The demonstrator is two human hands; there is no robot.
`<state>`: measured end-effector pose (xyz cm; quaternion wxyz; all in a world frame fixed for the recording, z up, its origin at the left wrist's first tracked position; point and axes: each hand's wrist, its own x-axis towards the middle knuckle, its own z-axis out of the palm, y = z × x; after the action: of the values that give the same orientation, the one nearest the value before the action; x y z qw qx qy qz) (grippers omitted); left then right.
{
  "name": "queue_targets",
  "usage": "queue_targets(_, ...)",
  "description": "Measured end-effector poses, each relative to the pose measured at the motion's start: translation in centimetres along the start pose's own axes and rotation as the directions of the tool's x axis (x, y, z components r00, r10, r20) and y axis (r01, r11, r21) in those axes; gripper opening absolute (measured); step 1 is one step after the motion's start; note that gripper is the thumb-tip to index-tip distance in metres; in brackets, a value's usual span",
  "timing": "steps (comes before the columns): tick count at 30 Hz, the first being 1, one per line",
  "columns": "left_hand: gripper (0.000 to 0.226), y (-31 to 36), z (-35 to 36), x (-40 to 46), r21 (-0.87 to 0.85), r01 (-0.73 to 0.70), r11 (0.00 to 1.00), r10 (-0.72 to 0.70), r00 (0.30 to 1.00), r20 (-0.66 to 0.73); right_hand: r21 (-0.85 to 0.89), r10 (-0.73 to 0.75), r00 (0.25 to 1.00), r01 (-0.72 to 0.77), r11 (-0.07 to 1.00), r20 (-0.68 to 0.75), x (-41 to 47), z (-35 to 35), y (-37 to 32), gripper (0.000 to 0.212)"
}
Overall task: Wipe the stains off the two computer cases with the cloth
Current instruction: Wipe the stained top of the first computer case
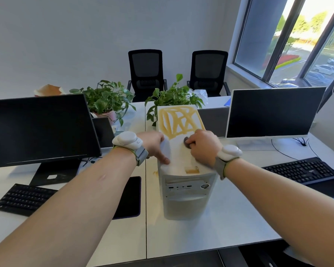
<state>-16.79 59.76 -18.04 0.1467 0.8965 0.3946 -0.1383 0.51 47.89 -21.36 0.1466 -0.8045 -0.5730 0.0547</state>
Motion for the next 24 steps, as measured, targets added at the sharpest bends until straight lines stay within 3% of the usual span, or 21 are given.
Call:
queue_targets(2,0.090,-0.1,0.0,-0.2,-0.017,0.004,1.000,-0.004,1.000,0.001,-0.065,0.130,0.991,-0.131,0.989,-0.026,1.5,-0.7,-0.2,0.026)
queue_targets(4,0.091,-0.1,0.0,-0.5,-0.051,0.011,0.999,-0.011,1.000,0.004,-0.097,0.153,0.988,-0.154,0.983,-0.025,2.4,-0.7,-1.8,0.025)
queue_targets(9,0.093,0.0,-0.1,-0.9,-0.086,-0.002,0.996,0.001,1.000,-0.009,-0.073,-0.030,0.999,0.033,0.997,0.042,2.3,1.2,-6.0,0.026)
queue_targets(13,0.100,-0.6,0.3,-0.5,-0.072,-0.007,0.997,0.007,1.000,-0.006,0.040,-0.202,0.972,0.199,0.979,0.117,0.4,0.6,-3.7,0.026)
queue_targets(16,0.114,-1.1,0.3,-0.3,-0.092,-0.010,0.996,0.012,1.000,0.021,-0.022,-0.119,0.985,0.123,0.992,0.124,-0.1,-1.2,-0.1,0.023)
queue_targets(19,0.113,-1.4,-0.3,-0.3,-0.195,-0.004,0.981,0.015,0.998,0.055,-0.120,0.044,0.997,-0.036,0.992,0.064,1.7,-2.1,0.6,0.028)
queue_targets(24,0.106,-1.2,-1.5,-1.0,-0.276,0.013,0.961,0.023,0.992,0.127,-0.176,-0.022,0.996,0.037,0.984,0.087,2.8,0.1,-5.1,0.029)
